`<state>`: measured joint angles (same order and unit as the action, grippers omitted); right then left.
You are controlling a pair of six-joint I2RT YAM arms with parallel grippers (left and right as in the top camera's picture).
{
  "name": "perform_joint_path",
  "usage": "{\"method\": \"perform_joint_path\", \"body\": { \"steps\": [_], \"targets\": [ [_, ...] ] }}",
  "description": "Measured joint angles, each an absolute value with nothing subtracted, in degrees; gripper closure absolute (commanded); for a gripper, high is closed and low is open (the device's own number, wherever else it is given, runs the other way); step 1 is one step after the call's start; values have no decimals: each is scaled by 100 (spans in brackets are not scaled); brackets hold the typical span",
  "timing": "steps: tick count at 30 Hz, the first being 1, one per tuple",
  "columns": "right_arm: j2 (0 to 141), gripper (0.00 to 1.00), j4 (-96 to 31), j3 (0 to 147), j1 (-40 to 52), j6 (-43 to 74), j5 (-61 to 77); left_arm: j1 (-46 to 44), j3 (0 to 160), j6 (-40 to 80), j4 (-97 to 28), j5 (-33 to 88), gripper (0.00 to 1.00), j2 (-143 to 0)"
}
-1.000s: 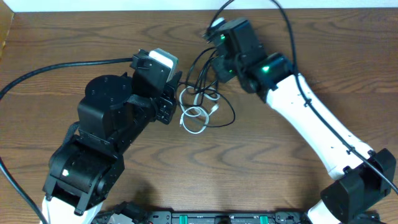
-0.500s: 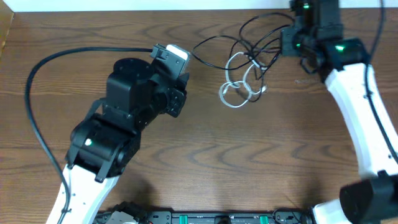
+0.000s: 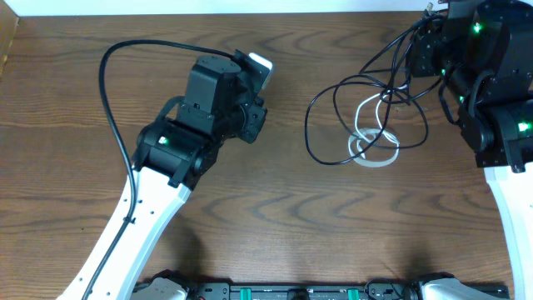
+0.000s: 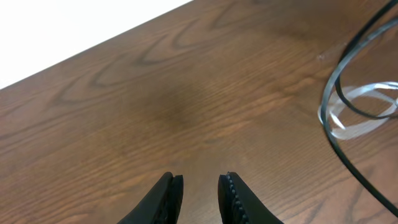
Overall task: Untangle cables
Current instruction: 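Pull the right gripper away to the upper right, stretching the black cable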
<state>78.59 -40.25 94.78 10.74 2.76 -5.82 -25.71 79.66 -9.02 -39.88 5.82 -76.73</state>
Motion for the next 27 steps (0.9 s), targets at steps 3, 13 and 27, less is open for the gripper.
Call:
{"method": "perform_joint_path", "body": {
  "steps": [3, 13, 27],
  "targets": [
    [7870, 99, -4018, 9478, 1074, 276, -563, -2571, 7966, -899, -3966, 620, 75, -7765],
    [7933, 99, -3979, 9478, 1074, 276, -207, -2571, 7966, -893, -3232, 2344, 58, -7771],
    [7946, 99, -3979, 9478, 1345, 231, 174, -2574, 7966, -1695, -2742, 3811, 2, -8578]
  ]
}}
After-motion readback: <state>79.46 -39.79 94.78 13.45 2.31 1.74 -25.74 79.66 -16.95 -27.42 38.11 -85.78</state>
